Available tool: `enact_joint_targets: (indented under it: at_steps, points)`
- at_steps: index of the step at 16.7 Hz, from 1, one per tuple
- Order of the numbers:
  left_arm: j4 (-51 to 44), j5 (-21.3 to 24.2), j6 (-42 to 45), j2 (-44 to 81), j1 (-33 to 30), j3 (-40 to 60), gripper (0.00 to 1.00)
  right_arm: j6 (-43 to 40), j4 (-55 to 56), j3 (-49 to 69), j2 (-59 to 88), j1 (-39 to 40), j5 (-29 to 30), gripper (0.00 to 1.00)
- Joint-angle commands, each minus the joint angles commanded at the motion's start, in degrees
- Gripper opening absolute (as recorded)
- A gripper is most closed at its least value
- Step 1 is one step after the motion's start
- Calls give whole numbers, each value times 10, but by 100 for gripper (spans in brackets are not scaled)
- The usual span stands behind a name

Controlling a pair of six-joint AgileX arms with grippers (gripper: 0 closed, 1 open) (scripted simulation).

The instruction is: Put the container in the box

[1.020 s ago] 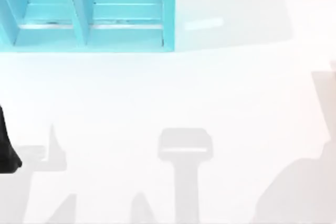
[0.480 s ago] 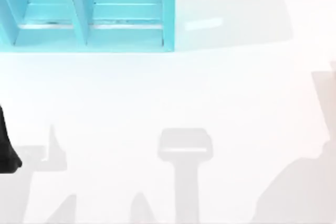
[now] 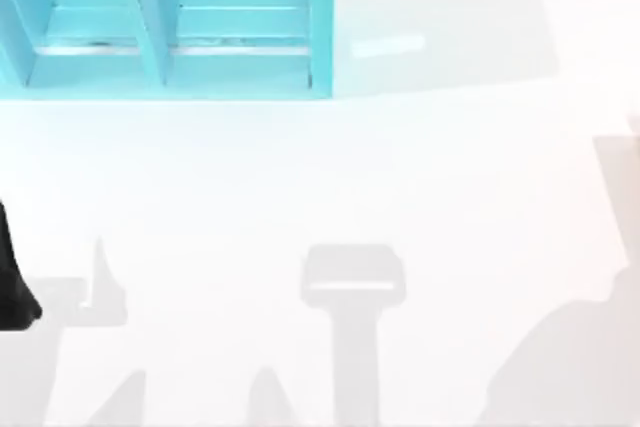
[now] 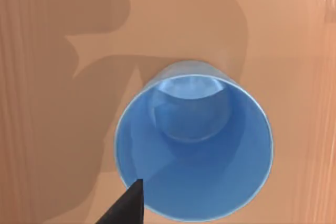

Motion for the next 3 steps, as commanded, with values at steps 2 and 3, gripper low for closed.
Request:
enact_joint_targets:
  at_steps: [2,3]
  points:
    - [0,0,0,0,0,0,100,0,0,0,0,0,0,100]
    - [0,0,0,0,0,0,100,0,0,0,0,0,0,100]
